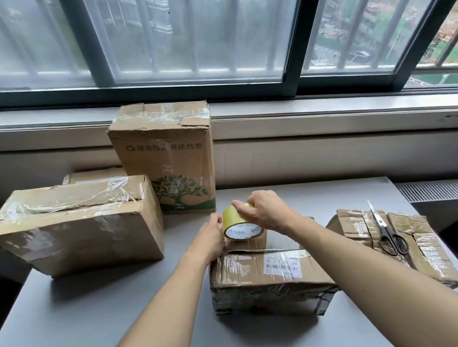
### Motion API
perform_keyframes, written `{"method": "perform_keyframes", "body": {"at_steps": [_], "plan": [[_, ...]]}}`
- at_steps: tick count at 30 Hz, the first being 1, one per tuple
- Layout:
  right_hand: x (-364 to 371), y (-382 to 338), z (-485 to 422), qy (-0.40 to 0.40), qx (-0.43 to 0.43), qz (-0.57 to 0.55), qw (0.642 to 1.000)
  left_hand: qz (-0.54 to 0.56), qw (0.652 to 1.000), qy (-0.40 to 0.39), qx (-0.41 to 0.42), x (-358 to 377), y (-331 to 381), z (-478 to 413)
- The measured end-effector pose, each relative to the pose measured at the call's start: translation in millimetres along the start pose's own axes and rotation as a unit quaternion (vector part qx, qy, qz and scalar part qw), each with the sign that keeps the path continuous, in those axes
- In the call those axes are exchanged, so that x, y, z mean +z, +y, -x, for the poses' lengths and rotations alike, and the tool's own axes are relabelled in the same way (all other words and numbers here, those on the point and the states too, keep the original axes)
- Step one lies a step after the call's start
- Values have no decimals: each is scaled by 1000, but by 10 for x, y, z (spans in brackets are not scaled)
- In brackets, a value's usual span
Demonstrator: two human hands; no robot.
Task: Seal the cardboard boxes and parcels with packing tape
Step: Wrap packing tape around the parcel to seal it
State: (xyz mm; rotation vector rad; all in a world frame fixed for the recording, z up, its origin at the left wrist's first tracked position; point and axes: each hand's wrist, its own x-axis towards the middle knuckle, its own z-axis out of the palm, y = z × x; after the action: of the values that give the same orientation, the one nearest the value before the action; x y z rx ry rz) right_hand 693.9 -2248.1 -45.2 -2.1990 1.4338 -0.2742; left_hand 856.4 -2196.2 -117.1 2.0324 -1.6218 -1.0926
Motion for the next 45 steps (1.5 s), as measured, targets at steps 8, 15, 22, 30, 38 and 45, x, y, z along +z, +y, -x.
{"method": "perform_keyframes", "body": {"at_steps": [8,15,22,30,38,45], "plan": [[-26,-91,-262,-36,-61,-20,997,36,995,68,-65,-36,-123,51],[0,-58,-395,-46,-95,-81,991,-7,994,23,-107,25,52,222],[-188,257,-205,-71,-73,-128,987,-79,994,-13,-80,62,380,213],[-602,779,143,26,2,-180,983,-39,982,176,54,-221,1295,26],[-925,1756,736,172,157,-182,955,-159,953,119,228,620,2404,-98],[-906,2626,1076,157,258,-139,943,-203,950,19,236,1471,2750,-237]]}}
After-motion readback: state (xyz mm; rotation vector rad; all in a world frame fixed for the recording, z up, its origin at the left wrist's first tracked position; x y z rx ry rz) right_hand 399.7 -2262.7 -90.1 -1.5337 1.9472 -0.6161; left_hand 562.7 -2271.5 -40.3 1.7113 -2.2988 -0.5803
